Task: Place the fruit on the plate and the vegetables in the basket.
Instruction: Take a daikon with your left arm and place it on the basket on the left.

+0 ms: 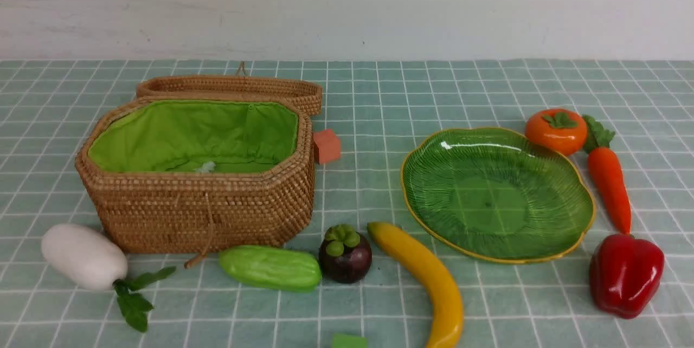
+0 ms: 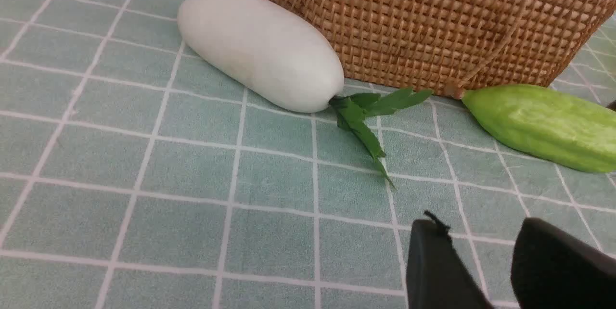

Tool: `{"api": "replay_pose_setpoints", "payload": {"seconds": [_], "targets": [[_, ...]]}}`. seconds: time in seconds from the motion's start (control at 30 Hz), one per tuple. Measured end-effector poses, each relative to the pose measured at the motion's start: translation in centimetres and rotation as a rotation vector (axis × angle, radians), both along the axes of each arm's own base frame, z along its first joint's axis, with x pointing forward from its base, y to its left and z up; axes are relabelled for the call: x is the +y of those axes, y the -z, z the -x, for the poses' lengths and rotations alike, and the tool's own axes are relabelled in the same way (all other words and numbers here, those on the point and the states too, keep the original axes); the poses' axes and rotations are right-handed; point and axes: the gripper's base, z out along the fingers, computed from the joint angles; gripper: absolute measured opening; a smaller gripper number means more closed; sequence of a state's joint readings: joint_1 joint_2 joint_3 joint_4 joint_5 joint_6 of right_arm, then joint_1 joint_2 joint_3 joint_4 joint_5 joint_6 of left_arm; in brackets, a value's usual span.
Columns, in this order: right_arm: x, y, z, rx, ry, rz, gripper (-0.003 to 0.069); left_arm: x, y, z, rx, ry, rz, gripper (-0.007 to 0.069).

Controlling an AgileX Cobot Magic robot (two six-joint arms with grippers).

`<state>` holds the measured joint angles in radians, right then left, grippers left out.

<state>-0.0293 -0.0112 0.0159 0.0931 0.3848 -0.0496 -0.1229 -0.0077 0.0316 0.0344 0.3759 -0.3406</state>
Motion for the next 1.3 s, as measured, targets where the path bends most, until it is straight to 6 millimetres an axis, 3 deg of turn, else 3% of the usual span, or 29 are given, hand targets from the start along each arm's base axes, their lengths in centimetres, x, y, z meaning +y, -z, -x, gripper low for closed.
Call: {"api": "replay_pose_setpoints", "payload": {"seconds": [0.77, 0.87, 0.97, 1.1, 1.3], "targets": [[0.0, 0.0, 0.0, 0.000, 0.000, 0.000, 0.0242, 0.0, -0.1, 0.0, -0.012, 0.000, 0.003, 0.0238], [0.0, 0.0, 0.0, 0.000, 0.000, 0.000, 0.0242, -0.2, -0.7, -0.2, -0.070, -0.007, 0.113, 0.0238], [0.0, 0.0, 0.0, 0.000, 0.000, 0.000, 0.0242, -0.4, -2.1, -0.4, -0.182, -0.031, 0.380, 0.0238], [0.0, 0.0, 0.0, 0.000, 0.000, 0.000, 0.0242, -0.1, -3.5, -0.4, -0.321, -0.056, 0.588, 0.0238], [0.0, 0.0, 0.0, 0.000, 0.000, 0.000, 0.0242, 0.4, -4.7, -0.3, -0.444, -0.074, 0.688, 0.0238]]}}
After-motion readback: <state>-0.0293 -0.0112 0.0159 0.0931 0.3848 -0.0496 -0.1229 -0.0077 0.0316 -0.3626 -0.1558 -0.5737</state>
